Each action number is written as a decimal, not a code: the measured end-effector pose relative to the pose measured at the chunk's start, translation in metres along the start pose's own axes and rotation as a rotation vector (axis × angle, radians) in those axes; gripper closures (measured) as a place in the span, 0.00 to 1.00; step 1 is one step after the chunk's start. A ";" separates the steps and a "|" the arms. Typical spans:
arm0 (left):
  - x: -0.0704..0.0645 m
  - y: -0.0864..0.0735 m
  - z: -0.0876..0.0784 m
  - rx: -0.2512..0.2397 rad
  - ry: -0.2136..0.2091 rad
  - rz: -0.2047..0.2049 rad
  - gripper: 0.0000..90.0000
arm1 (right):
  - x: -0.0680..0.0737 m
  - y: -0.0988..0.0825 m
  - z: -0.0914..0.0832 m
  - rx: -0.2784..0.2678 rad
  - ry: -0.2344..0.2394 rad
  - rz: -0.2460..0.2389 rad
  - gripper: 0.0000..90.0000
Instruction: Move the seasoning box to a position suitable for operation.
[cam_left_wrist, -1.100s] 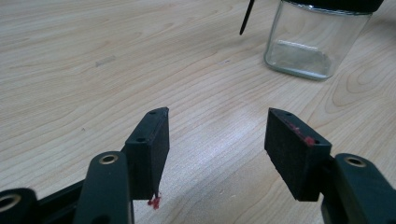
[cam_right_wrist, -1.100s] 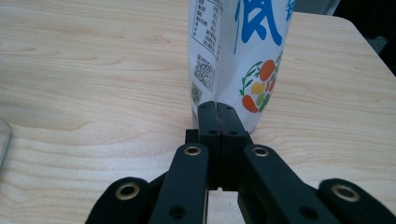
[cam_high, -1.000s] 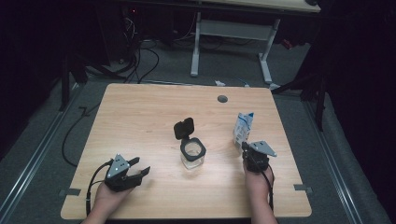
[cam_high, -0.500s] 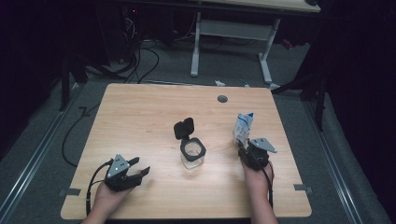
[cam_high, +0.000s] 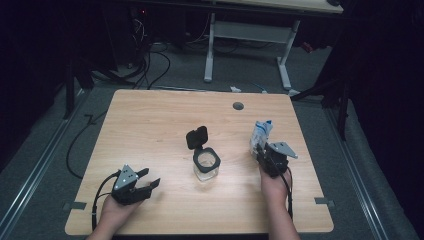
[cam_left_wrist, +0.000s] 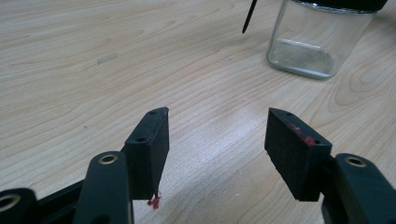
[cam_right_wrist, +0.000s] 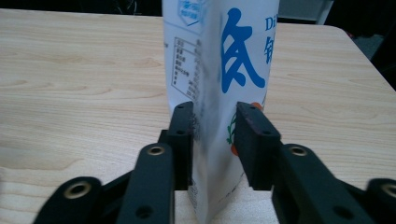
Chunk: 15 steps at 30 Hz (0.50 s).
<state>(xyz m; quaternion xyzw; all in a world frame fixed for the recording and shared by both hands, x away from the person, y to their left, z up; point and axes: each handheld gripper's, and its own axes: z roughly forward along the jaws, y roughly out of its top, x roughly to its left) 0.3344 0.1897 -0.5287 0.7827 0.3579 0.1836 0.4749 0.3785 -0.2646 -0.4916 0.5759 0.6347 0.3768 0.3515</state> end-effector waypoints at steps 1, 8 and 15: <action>0.000 0.000 0.000 0.002 0.000 -0.001 0.45 | 0.000 0.000 0.000 -0.001 -0.004 -0.006 0.80; 0.000 0.000 0.001 0.007 -0.002 0.002 0.45 | 0.001 0.000 -0.002 -0.012 -0.005 -0.026 0.92; 0.001 -0.001 0.001 0.001 -0.002 -0.008 0.45 | 0.000 -0.001 -0.001 -0.017 0.007 -0.021 0.97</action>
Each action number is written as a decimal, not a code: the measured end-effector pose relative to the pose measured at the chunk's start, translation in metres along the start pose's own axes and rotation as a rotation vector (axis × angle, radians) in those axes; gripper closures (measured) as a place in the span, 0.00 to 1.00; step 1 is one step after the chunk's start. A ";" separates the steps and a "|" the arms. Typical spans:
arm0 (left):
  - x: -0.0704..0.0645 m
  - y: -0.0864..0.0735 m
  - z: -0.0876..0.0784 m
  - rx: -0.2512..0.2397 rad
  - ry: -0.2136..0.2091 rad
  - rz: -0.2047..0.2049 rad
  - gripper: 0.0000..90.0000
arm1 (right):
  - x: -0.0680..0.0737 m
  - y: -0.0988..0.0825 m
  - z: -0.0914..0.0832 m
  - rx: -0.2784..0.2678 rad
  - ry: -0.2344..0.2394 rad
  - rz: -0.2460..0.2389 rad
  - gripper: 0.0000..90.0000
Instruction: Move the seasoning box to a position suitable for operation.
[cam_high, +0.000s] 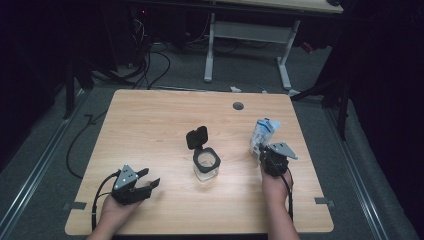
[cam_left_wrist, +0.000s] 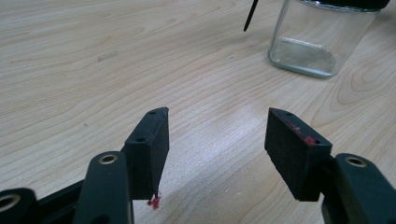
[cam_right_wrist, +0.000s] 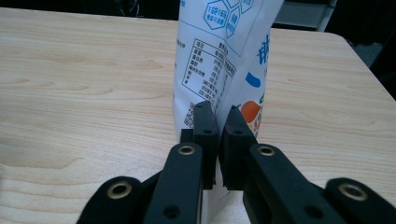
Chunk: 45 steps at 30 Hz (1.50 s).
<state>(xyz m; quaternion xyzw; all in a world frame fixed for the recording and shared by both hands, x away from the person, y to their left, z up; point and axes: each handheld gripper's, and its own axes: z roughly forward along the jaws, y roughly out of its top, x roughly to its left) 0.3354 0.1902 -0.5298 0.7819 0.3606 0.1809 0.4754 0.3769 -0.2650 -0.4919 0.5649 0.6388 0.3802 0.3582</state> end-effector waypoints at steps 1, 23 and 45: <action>0.000 0.000 0.000 0.000 -0.001 -0.001 0.45 | 0.000 0.000 0.000 0.001 0.002 -0.004 0.97; 0.001 0.000 -0.001 -0.005 -0.009 0.001 0.45 | -0.008 0.001 0.000 0.006 0.056 0.034 1.00; -0.001 0.001 0.001 -0.024 -0.030 0.004 0.45 | -0.010 0.002 -0.031 0.026 0.141 -0.001 1.00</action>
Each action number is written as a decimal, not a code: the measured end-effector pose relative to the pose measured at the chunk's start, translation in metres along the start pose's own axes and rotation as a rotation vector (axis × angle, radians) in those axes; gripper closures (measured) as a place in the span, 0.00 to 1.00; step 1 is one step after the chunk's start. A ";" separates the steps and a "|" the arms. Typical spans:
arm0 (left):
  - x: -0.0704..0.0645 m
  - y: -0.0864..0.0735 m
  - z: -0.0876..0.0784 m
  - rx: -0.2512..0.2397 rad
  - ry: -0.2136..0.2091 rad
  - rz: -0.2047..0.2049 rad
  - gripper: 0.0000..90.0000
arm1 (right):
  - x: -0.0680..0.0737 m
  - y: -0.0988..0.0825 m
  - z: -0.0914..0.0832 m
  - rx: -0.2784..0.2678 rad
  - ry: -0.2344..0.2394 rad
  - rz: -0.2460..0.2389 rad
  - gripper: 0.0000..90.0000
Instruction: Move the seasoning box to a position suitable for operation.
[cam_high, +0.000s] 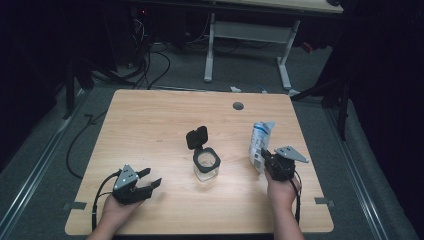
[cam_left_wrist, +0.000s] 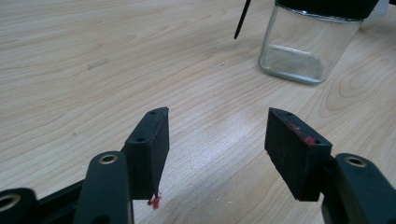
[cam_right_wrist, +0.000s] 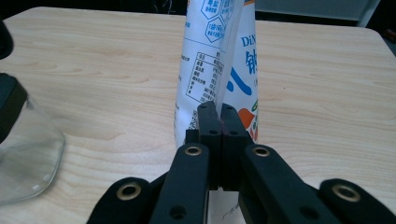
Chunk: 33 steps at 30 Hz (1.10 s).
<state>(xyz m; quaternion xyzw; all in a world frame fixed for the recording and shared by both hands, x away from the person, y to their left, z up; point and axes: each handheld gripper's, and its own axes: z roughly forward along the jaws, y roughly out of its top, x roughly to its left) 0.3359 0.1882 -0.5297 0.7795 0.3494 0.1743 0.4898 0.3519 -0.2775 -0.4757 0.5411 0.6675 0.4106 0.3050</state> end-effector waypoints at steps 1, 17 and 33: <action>0.000 0.000 0.000 0.001 -0.001 0.000 0.45 | 0.000 0.000 -0.002 0.003 0.005 -0.002 1.00; -0.001 0.002 -0.001 -0.035 -0.021 -0.001 0.45 | 0.006 0.009 -0.024 0.128 0.088 -0.062 1.00; -0.005 0.004 0.001 -0.035 -0.023 0.013 0.45 | 0.011 0.030 -0.031 0.319 0.162 -0.152 1.00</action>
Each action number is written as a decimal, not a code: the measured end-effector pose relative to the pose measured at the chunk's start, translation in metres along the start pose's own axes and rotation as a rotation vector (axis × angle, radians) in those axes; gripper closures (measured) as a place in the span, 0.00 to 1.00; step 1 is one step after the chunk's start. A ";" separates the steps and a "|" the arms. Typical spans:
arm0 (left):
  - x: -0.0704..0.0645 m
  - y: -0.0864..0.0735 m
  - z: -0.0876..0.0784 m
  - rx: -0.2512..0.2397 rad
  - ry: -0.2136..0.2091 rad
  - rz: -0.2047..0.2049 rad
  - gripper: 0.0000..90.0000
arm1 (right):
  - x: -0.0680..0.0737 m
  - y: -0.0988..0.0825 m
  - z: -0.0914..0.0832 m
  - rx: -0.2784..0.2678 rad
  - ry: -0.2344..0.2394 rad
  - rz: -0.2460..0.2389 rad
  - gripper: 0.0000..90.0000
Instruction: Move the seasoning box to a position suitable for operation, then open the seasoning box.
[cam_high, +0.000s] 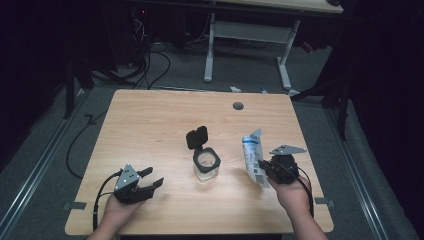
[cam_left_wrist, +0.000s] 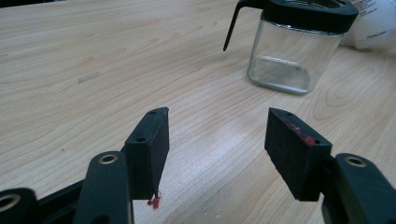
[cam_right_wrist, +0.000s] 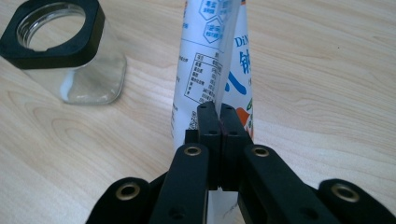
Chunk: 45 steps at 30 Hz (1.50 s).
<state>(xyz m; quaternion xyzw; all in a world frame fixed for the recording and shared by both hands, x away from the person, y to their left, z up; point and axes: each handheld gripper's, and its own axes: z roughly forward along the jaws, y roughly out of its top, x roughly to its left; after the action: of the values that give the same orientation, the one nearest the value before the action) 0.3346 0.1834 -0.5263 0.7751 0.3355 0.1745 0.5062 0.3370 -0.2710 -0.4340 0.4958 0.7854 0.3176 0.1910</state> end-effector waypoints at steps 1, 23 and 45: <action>0.000 0.000 0.000 -0.001 0.000 0.000 0.45 | 0.000 0.001 -0.001 0.010 0.002 -0.003 1.00; -0.001 0.002 0.003 -0.005 -0.009 0.005 0.45 | 0.009 0.022 -0.004 0.199 0.006 -0.076 1.00; -0.006 0.003 0.004 -0.016 -0.018 0.012 0.45 | 0.009 0.035 -0.013 0.303 -0.005 -0.101 1.00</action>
<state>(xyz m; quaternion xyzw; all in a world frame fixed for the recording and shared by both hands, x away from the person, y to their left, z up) 0.3339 0.1759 -0.5253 0.7748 0.3247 0.1731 0.5141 0.3482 -0.2564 -0.4007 0.4797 0.8477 0.1844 0.1316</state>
